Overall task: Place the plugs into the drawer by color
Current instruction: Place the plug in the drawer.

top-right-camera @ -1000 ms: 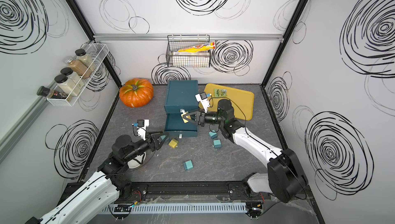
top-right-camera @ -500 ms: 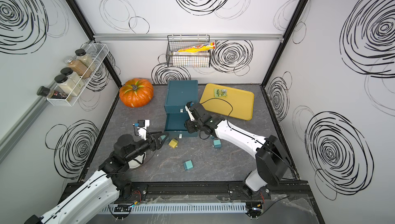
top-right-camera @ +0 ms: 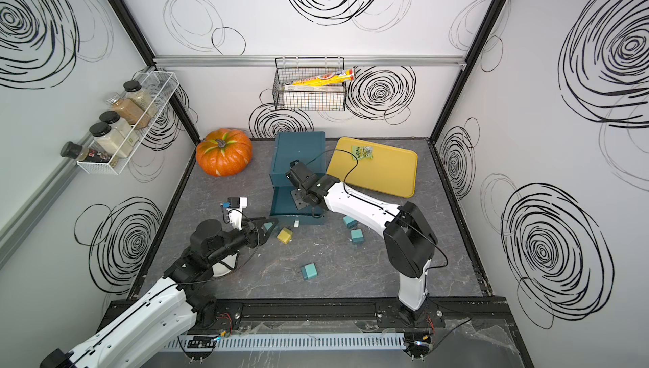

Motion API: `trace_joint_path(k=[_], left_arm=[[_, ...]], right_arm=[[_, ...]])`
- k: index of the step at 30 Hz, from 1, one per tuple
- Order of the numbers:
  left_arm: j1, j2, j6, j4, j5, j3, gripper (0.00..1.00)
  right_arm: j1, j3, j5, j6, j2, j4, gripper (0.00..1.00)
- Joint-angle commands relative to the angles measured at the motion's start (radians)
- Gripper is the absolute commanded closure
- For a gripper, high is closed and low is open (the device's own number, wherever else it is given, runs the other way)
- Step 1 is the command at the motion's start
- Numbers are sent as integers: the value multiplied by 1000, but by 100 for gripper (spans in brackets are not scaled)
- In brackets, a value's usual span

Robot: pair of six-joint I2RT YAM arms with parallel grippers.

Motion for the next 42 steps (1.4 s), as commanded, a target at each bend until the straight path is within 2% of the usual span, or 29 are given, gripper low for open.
trace_joint_path(k=[1,9,12,14,17,21,26,30,35,42], left_arm=[[7,-8,18,24,-12,3,17],[7,-17,16,19,-10,4,17],[7,-18,17,18,-11,4,16],[7,-17,18,11,-20,5,16],[6,-28,7,-7,-52,5,17],[8,-76,-35,-48,-133,-8,23],[11,-130,-59,-100,-174,-18,27],[24,-138,-64,-105,-185,-29,31],[43,-83,-60,-76,-134,-31,30],[44,-90,-60,-66,-123,-36,29]], right_arm=[[3,20,-11,10,67,-152,87],[54,-11,105,11,-1,-149,85],[56,-38,71,-65,-82,-64,85],[55,-20,-11,-178,-93,-49,84],[56,106,-143,-322,-30,-172,86],[57,204,-193,-437,46,-229,87],[56,351,-224,-557,171,-315,87],[57,400,-196,-636,234,-331,88],[56,429,-178,-703,296,-354,87],[57,425,-124,-749,347,-352,85]])
